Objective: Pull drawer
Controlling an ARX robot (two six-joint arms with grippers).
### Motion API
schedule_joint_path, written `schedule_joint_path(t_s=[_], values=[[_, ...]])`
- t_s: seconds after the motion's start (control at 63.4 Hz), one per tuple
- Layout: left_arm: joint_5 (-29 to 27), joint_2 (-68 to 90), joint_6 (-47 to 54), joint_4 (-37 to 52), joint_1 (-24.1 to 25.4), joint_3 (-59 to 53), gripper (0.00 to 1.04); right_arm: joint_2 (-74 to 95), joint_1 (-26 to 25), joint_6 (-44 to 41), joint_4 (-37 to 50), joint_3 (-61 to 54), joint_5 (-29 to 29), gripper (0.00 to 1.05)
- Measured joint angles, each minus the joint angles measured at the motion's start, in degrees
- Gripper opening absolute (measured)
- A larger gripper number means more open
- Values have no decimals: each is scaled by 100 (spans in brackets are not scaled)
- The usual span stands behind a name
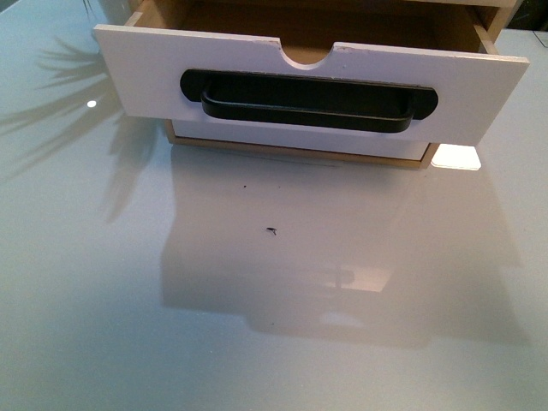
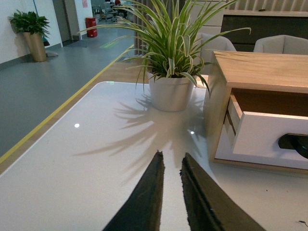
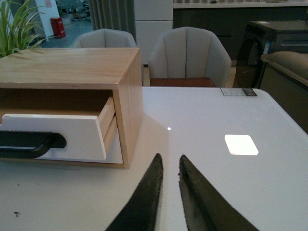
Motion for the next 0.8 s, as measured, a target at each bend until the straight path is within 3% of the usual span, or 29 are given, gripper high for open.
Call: schedule_joint_path(t_s=[0.394,0.441,0.804], values=[[0,0,2,0,0,0,98,-2,0,0,0,0,0,92],[0,0,4,0,0,0,98,-2,0,7,0,0,0,97],[0,0,4,0,0,0,97,-2,0,13,0,0,0,96]])
